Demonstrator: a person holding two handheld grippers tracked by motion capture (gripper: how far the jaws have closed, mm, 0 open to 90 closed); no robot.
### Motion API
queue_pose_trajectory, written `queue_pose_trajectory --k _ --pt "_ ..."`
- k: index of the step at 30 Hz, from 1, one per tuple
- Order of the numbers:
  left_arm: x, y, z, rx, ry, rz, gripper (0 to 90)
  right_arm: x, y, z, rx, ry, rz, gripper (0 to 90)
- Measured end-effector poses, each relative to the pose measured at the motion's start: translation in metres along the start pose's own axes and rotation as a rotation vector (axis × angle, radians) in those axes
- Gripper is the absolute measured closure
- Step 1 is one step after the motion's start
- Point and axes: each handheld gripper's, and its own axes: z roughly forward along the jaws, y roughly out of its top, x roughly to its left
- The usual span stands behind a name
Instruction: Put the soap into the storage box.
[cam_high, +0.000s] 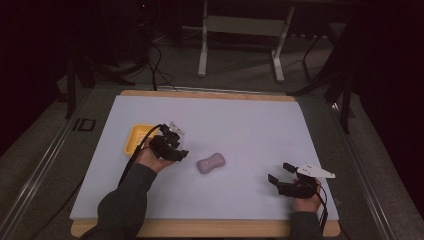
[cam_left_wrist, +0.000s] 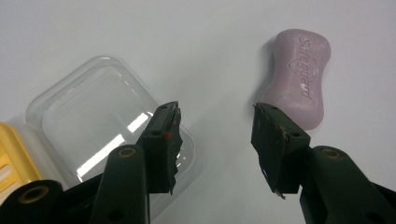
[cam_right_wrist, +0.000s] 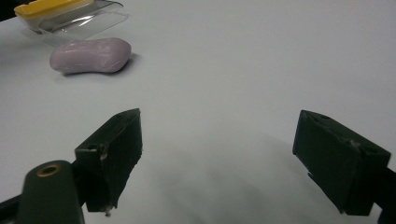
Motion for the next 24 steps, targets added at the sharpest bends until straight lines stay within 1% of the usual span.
queue_pose_trajectory --k 2,7,10,12,15,16,21,24 --pt "0.0 0.0 0.001 -0.002 -0.006 -0.006 52.6 0.0 0.0 0.0 0.0 0.0 0.0 15.5" --pt "-0.001 0.001 0.001 0.007 -0.018 -0.003 52.6 0.0 0.0 0.0 0.0 0.0 -0.001 15.5" --pt "-0.003 0.003 0.001 0.002 -0.018 -0.002 52.3 0.0 0.0 0.0 0.0 0.0 -0.002 15.5" --pt "-0.004 0.004 0.002 0.013 -0.016 0.008 51.9 0.0 0.0 0.0 0.0 0.0 -0.002 15.5" --pt "-0.007 0.008 0.002 0.015 -0.017 0.019 52.0 0.0 0.0 0.0 0.0 -0.001 -0.003 15.5" --pt "-0.008 0.01 0.002 0.021 -0.016 0.03 52.3 0.0 0.0 0.0 0.0 0.0 -0.002 15.5" --pt "-0.011 0.015 0.003 0.025 -0.019 0.046 52.4 0.0 0.0 0.0 -0.001 0.0 -0.002 15.5" --pt "-0.012 0.017 0.003 0.023 -0.026 0.046 52.3 0.0 0.0 0.0 -0.002 0.001 -0.001 15.5"
